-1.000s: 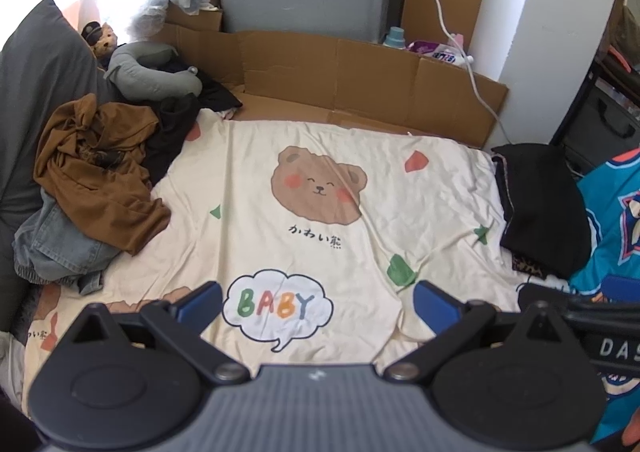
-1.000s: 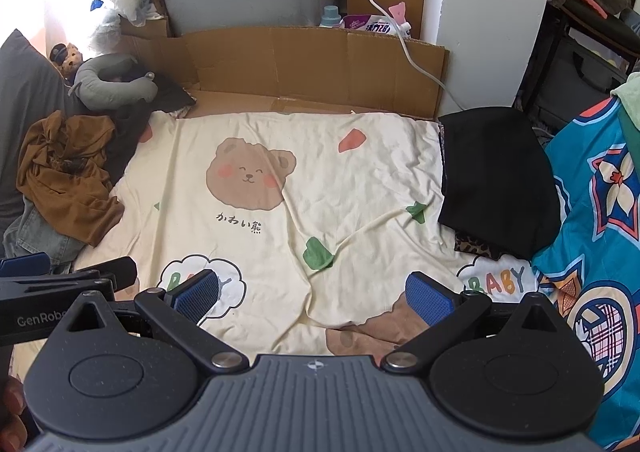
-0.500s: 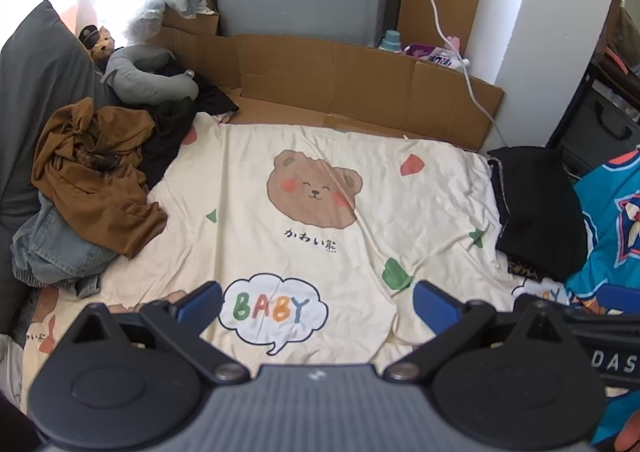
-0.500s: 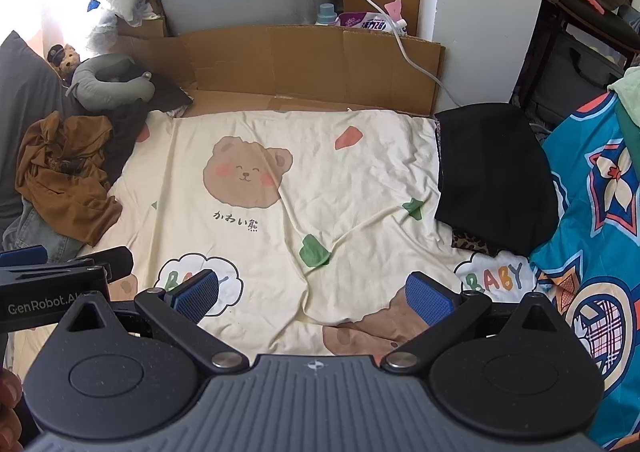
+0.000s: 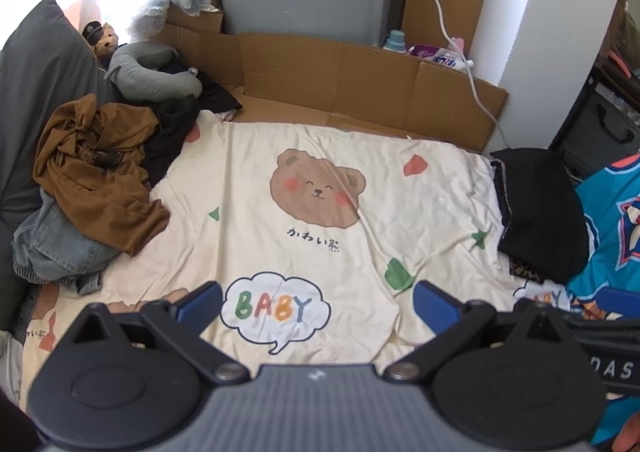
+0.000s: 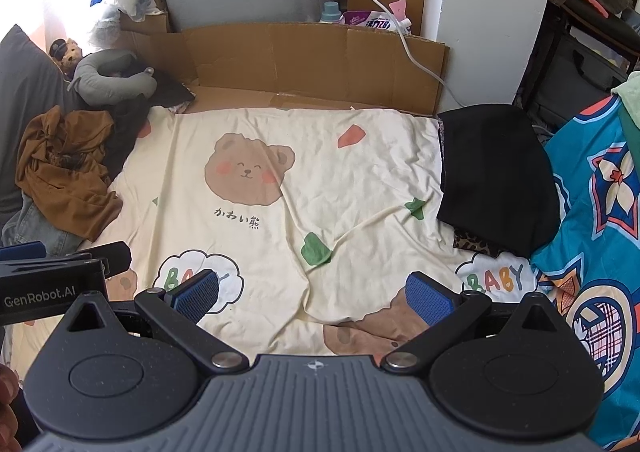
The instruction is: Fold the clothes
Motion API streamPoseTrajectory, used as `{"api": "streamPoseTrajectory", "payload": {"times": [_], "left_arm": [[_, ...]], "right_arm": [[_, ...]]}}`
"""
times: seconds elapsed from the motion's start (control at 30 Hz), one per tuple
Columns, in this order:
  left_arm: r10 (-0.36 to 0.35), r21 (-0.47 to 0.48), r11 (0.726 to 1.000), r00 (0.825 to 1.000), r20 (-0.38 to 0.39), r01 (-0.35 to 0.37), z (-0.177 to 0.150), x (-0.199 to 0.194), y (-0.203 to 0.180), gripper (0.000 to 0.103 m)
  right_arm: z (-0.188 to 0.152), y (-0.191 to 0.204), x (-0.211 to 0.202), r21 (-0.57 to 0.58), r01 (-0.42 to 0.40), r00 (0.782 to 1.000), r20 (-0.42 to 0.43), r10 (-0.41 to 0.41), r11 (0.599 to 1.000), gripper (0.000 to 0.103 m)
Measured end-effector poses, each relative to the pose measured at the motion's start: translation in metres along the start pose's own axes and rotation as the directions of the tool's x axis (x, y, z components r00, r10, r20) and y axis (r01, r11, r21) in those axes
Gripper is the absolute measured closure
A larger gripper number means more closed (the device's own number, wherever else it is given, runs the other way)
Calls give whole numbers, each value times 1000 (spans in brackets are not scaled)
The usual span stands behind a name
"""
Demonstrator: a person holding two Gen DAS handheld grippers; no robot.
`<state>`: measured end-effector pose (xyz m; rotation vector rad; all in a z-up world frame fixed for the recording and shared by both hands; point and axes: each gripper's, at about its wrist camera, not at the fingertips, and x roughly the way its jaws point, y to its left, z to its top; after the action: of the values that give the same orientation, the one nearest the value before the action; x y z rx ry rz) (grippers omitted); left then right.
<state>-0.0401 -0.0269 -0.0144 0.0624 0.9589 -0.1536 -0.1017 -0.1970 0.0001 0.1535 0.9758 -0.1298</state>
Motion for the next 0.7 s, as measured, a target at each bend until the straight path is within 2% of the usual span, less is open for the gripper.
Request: {"api": "streamPoseTrajectory", "payload": {"times": [0.7], "left_arm": [[19,-28,999,1000,4,-19,-9,-8,-10,0]], "right_arm": [[0,-4,-1,-16,-6,1000,-3,6,1000,0]]}}
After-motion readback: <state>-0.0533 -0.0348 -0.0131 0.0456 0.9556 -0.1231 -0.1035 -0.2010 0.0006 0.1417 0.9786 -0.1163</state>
